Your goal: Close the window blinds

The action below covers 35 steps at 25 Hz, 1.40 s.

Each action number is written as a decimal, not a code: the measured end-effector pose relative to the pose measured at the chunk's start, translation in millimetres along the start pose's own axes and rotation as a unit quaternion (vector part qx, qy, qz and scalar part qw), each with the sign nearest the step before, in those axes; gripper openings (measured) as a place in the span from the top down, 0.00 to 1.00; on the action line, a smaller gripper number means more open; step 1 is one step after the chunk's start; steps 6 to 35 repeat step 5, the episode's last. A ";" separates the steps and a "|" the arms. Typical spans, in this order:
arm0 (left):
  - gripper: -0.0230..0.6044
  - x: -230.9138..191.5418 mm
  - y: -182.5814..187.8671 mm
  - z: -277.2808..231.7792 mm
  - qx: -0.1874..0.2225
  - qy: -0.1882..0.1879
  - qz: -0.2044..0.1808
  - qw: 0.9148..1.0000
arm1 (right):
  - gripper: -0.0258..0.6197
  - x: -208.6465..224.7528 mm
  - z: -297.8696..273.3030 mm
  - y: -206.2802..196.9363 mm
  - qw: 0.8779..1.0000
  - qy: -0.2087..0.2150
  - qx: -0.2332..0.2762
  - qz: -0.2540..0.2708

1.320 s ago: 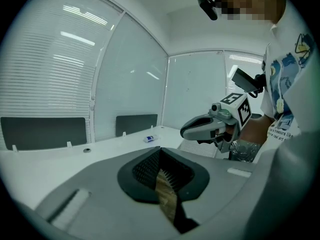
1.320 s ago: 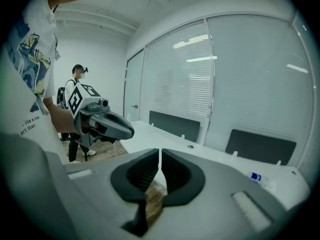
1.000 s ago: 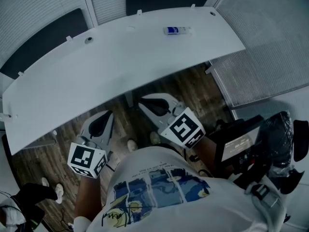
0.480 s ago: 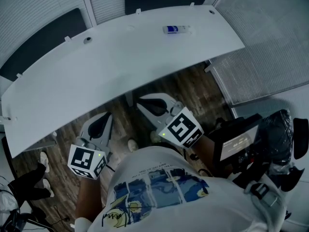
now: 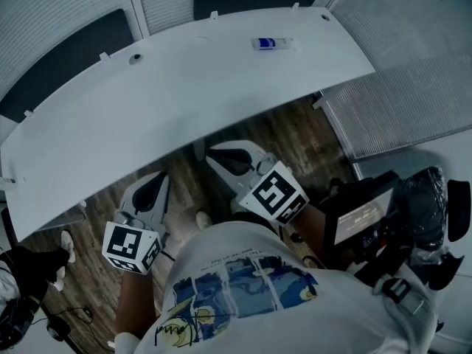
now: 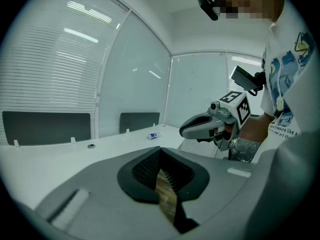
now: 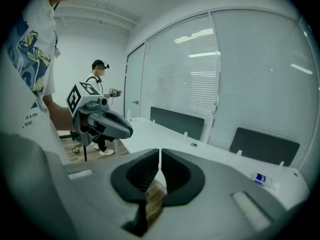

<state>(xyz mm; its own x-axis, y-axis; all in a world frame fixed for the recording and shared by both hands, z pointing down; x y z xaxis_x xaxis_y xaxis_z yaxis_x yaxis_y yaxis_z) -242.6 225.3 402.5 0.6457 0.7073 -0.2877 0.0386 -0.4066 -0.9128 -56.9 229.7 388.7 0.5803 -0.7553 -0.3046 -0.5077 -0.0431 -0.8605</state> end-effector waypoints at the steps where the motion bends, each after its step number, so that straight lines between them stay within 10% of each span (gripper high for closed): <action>1: 0.96 -1.8 0.3 1.4 0.000 0.000 0.001 1.000 | 0.94 -0.5 -1.9 1.4 1.000 0.001 -0.001 0.000; 35: 0.96 -7.8 0.6 8.8 -0.002 0.001 0.003 1.000 | 0.94 -4.6 -9.1 7.5 1.000 0.003 -0.002 0.001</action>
Point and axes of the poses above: the fingertips, and each gripper's own axes: z backward along the fingers, x to its right, y out of its top, the point moved 7 cm from there along z, backward along the fingers, and after that the axes turned 12 degrees about z, right-handed, at the moved point
